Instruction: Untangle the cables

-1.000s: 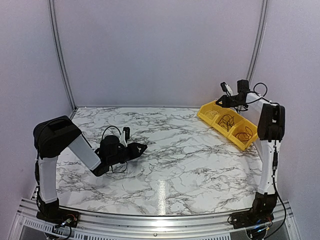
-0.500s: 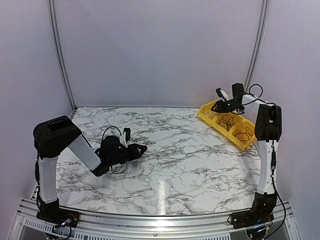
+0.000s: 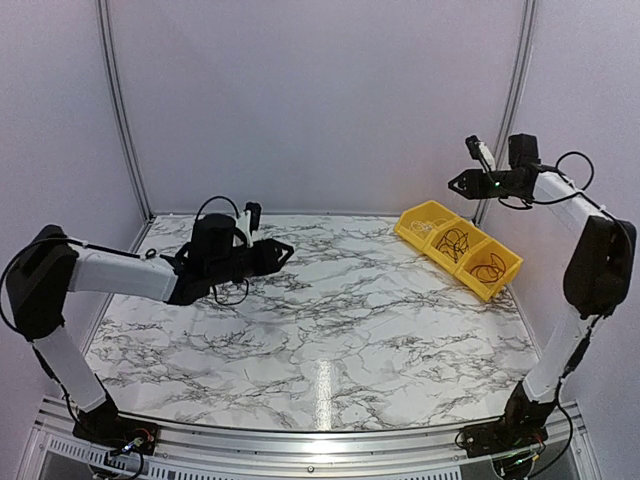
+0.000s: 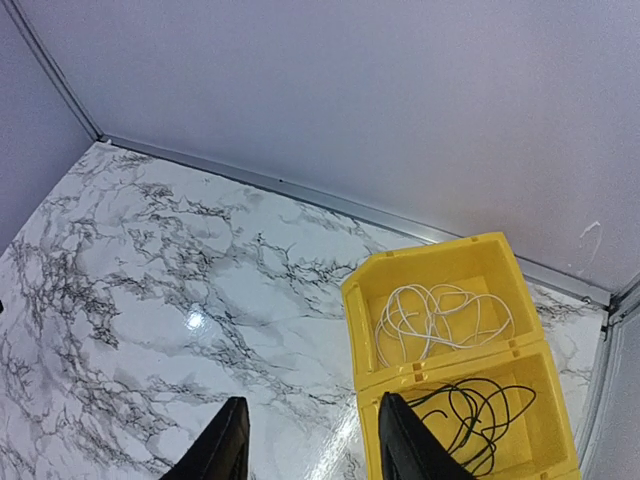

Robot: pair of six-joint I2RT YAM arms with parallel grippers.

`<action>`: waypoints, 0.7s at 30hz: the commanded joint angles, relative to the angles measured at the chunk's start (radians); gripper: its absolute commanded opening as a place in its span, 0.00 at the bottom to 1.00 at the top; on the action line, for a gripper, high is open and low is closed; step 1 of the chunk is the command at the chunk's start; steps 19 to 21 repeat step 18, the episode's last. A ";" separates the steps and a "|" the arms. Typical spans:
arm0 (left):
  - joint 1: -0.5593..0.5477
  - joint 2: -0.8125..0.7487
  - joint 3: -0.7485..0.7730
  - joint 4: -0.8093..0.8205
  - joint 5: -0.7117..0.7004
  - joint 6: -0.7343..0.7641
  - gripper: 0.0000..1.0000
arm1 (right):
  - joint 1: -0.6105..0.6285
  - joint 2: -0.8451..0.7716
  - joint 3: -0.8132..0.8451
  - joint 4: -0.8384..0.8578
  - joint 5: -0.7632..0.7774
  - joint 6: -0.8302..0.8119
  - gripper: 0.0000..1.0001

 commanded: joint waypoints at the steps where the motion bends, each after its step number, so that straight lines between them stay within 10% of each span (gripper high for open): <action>1: 0.008 -0.185 0.132 -0.437 -0.176 0.205 0.41 | -0.030 -0.196 -0.168 0.075 -0.058 -0.045 0.45; 11: 0.011 -0.264 0.372 -0.823 -0.416 0.484 0.67 | -0.033 -0.667 -0.575 0.271 0.033 -0.064 0.98; 21: 0.031 -0.310 0.336 -0.773 -0.529 0.498 0.97 | -0.033 -0.805 -0.730 0.382 0.062 0.039 0.99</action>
